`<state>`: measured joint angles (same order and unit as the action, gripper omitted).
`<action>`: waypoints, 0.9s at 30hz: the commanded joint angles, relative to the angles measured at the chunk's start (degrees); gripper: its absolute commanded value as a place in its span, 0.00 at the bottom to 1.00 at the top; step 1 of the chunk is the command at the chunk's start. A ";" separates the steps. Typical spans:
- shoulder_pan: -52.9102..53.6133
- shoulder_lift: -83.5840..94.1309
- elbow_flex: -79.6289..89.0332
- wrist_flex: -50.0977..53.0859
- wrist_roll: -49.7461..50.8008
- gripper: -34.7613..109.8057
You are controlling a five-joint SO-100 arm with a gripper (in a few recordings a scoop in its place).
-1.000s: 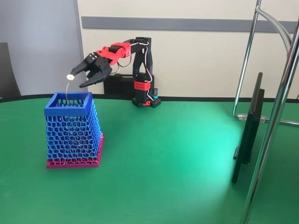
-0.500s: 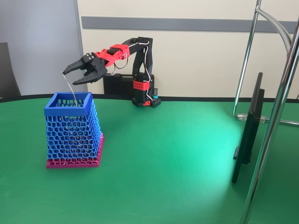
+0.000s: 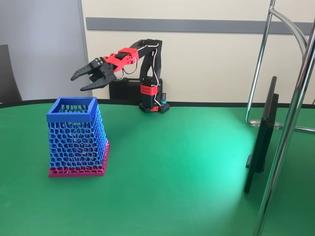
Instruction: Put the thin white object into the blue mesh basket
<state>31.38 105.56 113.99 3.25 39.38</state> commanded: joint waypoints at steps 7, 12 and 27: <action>-9.67 14.50 9.32 0.97 -9.58 0.38; -16.44 23.38 17.67 2.55 -17.14 0.35; -28.04 49.83 39.64 13.80 -34.63 0.24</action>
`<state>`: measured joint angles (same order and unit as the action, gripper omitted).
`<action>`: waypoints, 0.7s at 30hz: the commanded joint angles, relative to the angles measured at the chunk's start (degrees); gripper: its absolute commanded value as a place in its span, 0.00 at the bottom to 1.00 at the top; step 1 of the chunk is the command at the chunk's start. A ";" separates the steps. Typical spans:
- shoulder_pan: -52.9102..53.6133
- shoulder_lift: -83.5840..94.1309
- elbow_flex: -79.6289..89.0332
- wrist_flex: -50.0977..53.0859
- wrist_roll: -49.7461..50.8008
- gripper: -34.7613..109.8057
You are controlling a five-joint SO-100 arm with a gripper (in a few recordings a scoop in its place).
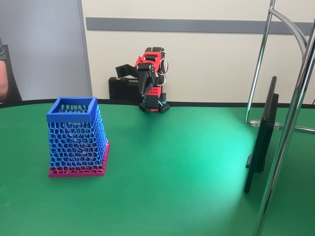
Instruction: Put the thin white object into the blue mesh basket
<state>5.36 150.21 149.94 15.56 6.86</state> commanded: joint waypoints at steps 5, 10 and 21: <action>-4.92 15.82 13.71 2.72 -5.01 0.24; -5.36 25.22 20.83 7.38 -6.42 0.24; -6.24 39.90 26.72 21.53 -7.56 0.24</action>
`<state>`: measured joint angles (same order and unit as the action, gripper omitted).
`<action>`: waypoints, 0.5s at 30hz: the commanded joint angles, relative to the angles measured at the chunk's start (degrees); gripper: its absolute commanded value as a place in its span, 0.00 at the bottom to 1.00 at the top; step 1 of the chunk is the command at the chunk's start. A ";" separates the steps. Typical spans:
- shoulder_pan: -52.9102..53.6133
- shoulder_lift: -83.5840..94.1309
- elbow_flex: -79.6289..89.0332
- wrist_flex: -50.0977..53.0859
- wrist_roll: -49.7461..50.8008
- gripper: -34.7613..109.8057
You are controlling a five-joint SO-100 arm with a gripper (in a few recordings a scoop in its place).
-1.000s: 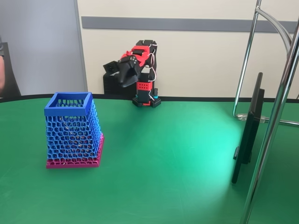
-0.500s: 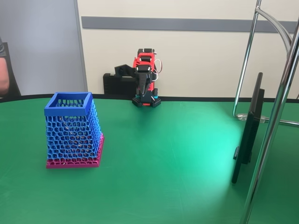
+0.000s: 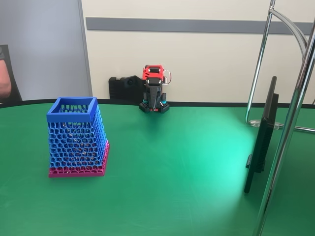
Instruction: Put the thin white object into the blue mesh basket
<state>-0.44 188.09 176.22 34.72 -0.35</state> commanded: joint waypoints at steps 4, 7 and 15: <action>-0.44 2.02 0.44 4.92 -0.35 0.24; -0.44 2.37 0.44 7.65 0.53 0.24; -1.05 2.29 0.44 13.36 -0.97 0.25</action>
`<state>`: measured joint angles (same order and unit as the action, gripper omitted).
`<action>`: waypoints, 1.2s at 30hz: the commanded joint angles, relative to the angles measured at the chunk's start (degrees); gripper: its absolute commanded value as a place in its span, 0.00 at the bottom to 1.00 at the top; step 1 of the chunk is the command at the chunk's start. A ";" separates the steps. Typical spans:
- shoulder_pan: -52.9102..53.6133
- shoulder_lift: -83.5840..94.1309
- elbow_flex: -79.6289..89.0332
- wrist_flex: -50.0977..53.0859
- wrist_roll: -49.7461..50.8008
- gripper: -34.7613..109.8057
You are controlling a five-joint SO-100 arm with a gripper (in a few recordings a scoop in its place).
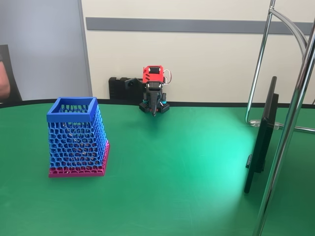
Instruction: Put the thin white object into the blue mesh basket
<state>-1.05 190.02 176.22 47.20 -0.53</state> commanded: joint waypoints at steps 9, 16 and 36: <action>-0.44 0.44 0.44 2.02 -1.14 0.25; -0.44 0.44 0.44 2.20 -1.05 0.25; -2.20 0.44 0.44 2.29 -3.34 0.25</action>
<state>-2.72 190.02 176.22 49.13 -3.34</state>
